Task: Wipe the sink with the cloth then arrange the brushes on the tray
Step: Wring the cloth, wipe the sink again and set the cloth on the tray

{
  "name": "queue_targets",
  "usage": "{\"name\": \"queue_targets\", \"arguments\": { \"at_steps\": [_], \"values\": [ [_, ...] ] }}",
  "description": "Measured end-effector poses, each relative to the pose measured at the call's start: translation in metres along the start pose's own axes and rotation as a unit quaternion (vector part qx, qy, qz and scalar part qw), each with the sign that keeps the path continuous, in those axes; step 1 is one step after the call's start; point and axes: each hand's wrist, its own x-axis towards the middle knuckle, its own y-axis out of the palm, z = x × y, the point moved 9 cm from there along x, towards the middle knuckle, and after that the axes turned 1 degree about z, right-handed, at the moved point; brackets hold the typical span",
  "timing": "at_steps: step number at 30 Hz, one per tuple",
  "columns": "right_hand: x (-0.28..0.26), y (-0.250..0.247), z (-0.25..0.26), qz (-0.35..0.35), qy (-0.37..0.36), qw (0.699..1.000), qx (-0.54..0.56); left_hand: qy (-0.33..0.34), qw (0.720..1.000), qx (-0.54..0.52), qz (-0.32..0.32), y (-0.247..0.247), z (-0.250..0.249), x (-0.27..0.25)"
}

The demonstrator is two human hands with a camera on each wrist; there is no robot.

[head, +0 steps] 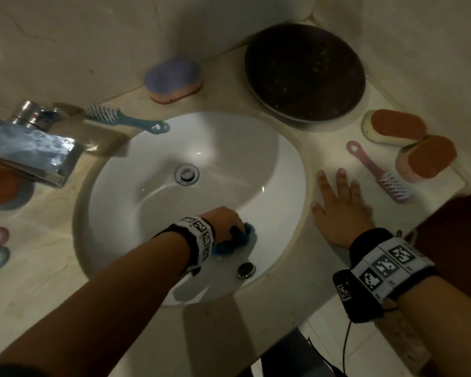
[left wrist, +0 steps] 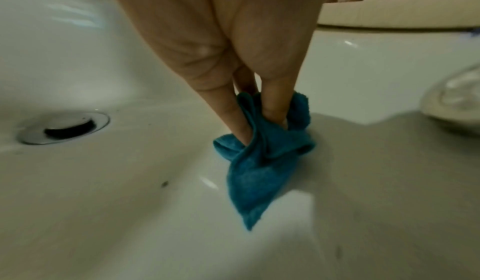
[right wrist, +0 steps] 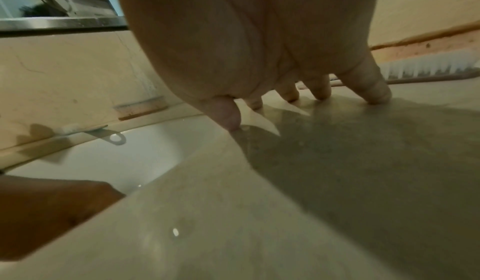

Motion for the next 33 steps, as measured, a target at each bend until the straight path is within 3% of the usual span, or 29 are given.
{"name": "queue_targets", "arguments": {
  "at_steps": [4,10,12,15,18,22,26,30,32,33],
  "values": [
    [0.003,-0.005,0.001,0.017,0.003,1.000,0.022,0.015,0.997,-0.053,-0.055,-0.022,-0.013,0.016],
    [0.005,-0.030,0.013,-0.015,-0.040,0.999,0.014,-0.099,0.987,-0.036,-0.124,-0.039,0.035,0.020],
    [0.009,-0.037,0.020,-0.025,-0.056,0.998,0.015,-0.074,0.985,-0.065,-0.141,-0.047,0.029,0.023],
    [0.016,-0.040,0.029,-0.025,-0.067,0.997,0.020,0.025,0.987,-0.084,-0.135,-0.046,-0.008,0.033],
    [0.021,-0.036,0.030,-0.020,-0.064,0.997,0.049,0.010,0.988,-0.112,-0.102,-0.028,-0.014,0.043],
    [0.023,-0.032,0.028,-0.033,-0.075,0.996,0.027,-0.103,0.957,-0.222,-0.159,-0.037,0.043,0.043],
    [0.025,-0.033,0.029,-0.044,-0.071,0.996,0.020,-0.209,0.882,-0.369,-0.206,-0.047,0.109,0.027],
    [0.026,-0.032,0.029,-0.044,-0.065,0.997,0.022,-0.228,0.812,-0.464,-0.272,-0.045,0.140,0.013],
    [0.026,-0.032,0.029,-0.043,-0.065,0.997,0.017,-0.234,0.826,-0.442,-0.260,-0.048,0.138,0.012],
    [0.026,-0.032,0.029,-0.043,-0.066,0.997,0.013,-0.231,0.851,-0.397,-0.253,-0.050,0.136,0.015]
  ]
}}
